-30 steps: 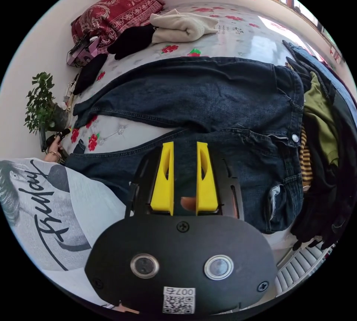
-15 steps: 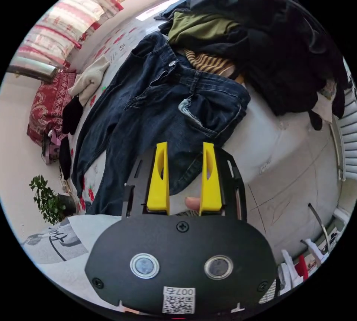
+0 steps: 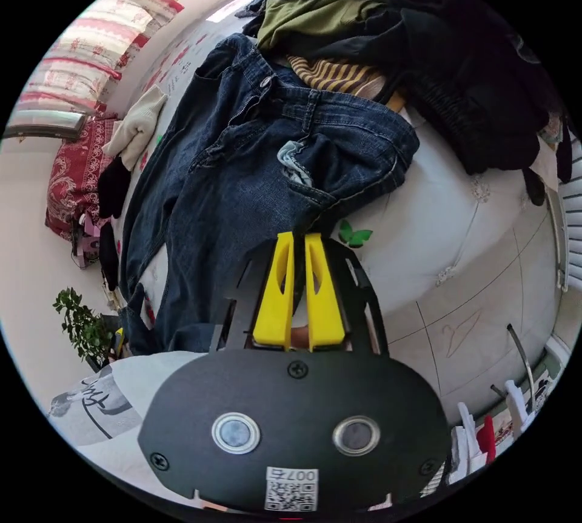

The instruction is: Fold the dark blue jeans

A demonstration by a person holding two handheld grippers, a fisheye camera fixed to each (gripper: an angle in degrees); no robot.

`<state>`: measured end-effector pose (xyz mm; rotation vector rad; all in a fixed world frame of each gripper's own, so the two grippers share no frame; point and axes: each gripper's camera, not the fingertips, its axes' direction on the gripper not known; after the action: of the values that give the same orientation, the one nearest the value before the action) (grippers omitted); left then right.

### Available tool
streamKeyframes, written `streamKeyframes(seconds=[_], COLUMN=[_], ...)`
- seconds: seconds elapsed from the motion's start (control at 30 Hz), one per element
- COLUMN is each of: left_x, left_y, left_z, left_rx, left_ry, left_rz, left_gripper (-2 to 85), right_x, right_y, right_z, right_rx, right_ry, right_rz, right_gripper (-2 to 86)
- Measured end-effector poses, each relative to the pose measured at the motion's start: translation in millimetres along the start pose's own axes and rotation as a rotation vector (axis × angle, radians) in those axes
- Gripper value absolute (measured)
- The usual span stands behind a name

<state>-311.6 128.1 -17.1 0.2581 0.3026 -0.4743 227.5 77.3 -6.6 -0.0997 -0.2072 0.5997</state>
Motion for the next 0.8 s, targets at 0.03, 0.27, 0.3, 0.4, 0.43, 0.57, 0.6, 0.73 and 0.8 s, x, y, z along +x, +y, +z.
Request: streamKeyframes(seconds=[0.03, 0.27, 0.3, 0.4, 0.43, 0.57, 0.6, 0.73, 0.8], left_x=[1.8, 11.2, 13.0, 24.3, 28.8, 44.7, 45.6, 47.7, 57.0], left_y=[0.7, -47.8, -56.6, -106.8, -128.8, -204.3, -213.4, -251.6, -258.7], left_z=[-2.6, -5.2, -0.7, 30.2, 45.5, 101.9, 112.2, 184.9, 184.7], left_rx=[0.014, 0.053, 0.046, 0.011, -0.012, -0.093, -0.116, -0.305, -0.17], left_ry=[-0.058, -0.22, -0.218, -0.223, -0.236, -0.302, -0.308, -0.327, -0.38], left_rz=[0.01, 0.067, 0.074, 0.109, 0.115, 0.172, 0.18, 0.242, 0.304], left_gripper=[-0.9, 0.4, 0.9, 3.8, 4.4, 5.1, 5.1, 5.3, 3.6], right_x=[-1.7, -53.7, -67.0, -109.1, -119.8, -207.6, -231.7, -289.2, -310.3], right_y=[2.4, -4.6, -19.6, -68.0, -78.1, -143.3, -160.5, -204.2, -225.7], right_z=[-3.3, -51.3, -50.1, -38.7, -35.2, 3.3, 18.8, 73.7, 111.6], right_rx=[0.011, 0.253, 0.255, 0.243, 0.241, 0.215, 0.193, 0.135, 0.129], right_ry=[0.027, 0.29, 0.282, 0.218, 0.209, 0.218, 0.226, 0.308, 0.433], right_rz=[-0.008, -0.177, -0.212, -0.291, -0.311, -0.48, -0.523, -0.605, -0.617], right_gripper=[4.6, 5.0, 5.0, 5.0, 5.0, 5.2, 5.2, 5.4, 5.4])
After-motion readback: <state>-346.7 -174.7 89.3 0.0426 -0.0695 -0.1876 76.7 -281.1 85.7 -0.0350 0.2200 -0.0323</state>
